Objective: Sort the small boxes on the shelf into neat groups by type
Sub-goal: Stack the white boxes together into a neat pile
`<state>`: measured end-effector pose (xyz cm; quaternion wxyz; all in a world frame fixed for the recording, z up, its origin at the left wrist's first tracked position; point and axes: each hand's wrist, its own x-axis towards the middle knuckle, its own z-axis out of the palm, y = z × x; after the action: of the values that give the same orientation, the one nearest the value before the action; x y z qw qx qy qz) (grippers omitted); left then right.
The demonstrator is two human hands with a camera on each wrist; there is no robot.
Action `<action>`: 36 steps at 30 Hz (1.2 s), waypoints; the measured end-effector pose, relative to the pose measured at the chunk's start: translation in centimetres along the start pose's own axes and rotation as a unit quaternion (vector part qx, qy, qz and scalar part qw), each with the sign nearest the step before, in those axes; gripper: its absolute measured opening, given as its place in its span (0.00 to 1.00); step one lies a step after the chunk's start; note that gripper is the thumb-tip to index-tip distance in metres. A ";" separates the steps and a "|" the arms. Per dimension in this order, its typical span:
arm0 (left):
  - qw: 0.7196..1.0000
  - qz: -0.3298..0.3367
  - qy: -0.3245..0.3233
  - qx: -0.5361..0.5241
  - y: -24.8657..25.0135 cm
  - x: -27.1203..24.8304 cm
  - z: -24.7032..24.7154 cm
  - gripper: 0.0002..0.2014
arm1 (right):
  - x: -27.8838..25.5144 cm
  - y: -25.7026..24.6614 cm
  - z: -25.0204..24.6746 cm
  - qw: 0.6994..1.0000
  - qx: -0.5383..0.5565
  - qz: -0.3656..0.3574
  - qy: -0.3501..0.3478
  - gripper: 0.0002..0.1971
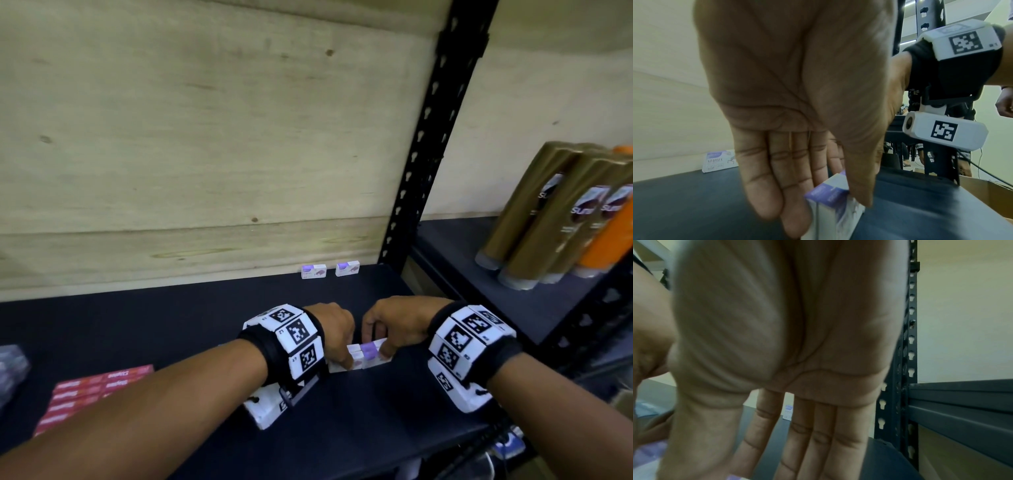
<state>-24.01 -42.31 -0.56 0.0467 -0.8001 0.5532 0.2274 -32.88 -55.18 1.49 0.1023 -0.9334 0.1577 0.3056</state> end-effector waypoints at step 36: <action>0.988 -0.060 0.128 0.061 -11.5 9.5 -6.7 0.09 | 14.6 4.6 -8.6 0.975 -0.042 0.049 0.215 0.07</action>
<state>-8.79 -48.26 -0.53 0.0382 -0.8501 0.5182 0.0854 -18.72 -65.30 -0.92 0.0112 -0.9719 0.2084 0.1091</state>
